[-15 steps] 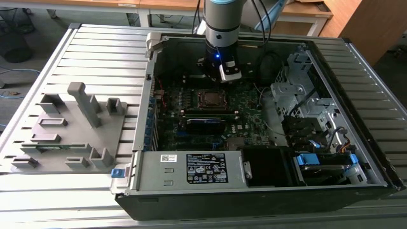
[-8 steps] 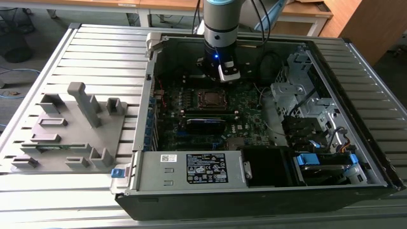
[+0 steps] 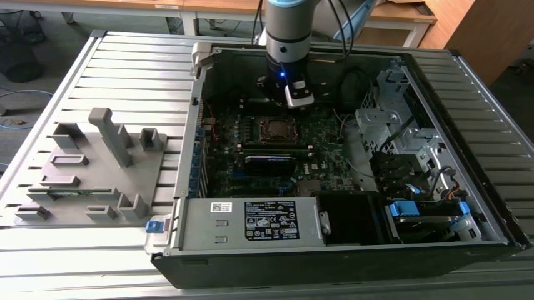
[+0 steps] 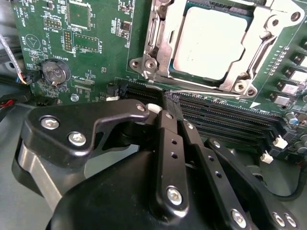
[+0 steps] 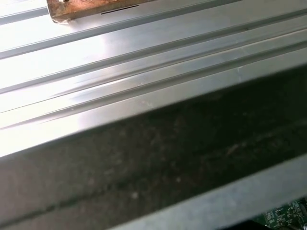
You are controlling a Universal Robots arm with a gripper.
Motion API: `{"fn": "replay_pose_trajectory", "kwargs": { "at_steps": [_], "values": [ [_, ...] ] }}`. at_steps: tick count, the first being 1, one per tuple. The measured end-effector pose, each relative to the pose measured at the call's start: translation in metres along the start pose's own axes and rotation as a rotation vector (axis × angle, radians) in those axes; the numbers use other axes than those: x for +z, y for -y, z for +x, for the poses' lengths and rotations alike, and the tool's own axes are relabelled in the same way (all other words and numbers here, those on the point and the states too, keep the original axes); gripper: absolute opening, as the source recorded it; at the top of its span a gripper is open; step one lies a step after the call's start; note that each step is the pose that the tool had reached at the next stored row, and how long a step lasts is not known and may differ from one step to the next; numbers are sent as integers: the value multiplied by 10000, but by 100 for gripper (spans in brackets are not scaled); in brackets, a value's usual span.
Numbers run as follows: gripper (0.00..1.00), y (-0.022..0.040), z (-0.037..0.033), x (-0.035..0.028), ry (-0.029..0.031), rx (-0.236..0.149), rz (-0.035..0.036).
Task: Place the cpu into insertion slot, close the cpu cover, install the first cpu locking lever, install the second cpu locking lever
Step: 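Install the first cpu locking lever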
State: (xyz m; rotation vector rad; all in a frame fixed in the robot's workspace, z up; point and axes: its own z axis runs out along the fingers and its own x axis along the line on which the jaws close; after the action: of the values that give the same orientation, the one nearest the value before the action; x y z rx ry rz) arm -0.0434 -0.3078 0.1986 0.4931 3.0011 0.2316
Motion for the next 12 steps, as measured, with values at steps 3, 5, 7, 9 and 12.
{"fn": "replay_pose_trajectory", "kwargs": {
  "at_steps": [3,5,7,9,12],
  "values": [
    [11,7,12,5,21,-3,-6],
    [11,13,18,13,38,-6,-10],
    [11,20,19,20,55,-8,-15],
    [11,24,19,25,69,-9,-24],
    [11,25,18,26,73,-11,-24]
  ]
}}
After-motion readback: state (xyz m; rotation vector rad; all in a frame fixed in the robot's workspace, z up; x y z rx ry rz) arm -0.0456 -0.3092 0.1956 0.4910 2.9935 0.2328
